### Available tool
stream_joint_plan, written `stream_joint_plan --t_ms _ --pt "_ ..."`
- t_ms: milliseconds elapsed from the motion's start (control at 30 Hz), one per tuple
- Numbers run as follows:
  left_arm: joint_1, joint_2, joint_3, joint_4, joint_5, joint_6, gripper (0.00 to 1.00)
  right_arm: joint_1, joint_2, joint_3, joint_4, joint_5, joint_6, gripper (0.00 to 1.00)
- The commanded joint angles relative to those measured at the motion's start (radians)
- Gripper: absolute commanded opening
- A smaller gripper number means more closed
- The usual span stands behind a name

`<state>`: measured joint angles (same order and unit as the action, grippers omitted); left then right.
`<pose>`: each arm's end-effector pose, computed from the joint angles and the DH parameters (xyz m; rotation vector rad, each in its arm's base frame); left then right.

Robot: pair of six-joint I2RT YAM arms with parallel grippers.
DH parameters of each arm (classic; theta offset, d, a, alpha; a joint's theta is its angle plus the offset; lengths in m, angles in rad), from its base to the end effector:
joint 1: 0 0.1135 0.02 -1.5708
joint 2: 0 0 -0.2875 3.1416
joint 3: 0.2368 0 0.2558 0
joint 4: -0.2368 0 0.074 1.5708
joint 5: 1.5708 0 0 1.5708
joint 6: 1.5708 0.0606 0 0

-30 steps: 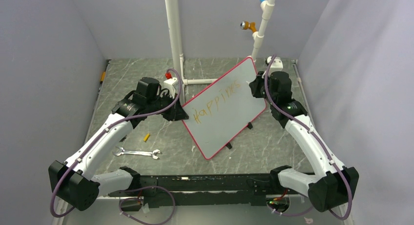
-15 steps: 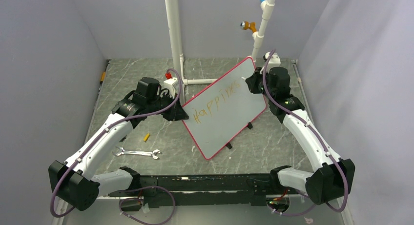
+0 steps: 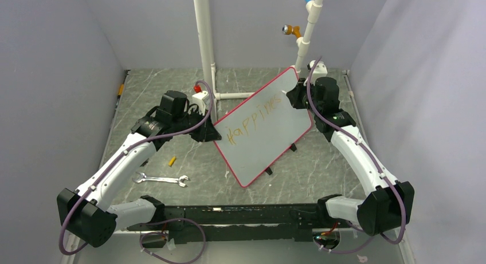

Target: Write a sentence on the whiteboard

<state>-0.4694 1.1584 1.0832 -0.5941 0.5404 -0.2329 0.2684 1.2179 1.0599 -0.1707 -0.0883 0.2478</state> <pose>0.2142 -0.1436 0.3399 0.5749 2.2373 -0.9766 0.2906 0.0855 0.3600 -0.0805 1.9201 0.4328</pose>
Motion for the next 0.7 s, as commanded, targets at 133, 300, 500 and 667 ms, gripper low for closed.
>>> stream_joint_plan --t_ms 133,300,500,667 --pt "0.009 0.004 0.004 0.010 -0.284 0.221 0.00 -0.001 0.000 0.011 0.047 -0.079 0.032 0.00" --pt "0.009 0.003 0.002 0.010 -0.286 0.221 0.00 -0.001 -0.009 -0.011 0.044 -0.081 0.035 0.00" --pt "0.010 0.001 0.001 0.009 -0.289 0.221 0.00 -0.002 -0.015 -0.028 0.029 -0.050 0.024 0.00" --pt "0.010 -0.001 0.000 0.011 -0.291 0.221 0.00 -0.001 -0.016 -0.036 0.018 -0.006 0.012 0.00"
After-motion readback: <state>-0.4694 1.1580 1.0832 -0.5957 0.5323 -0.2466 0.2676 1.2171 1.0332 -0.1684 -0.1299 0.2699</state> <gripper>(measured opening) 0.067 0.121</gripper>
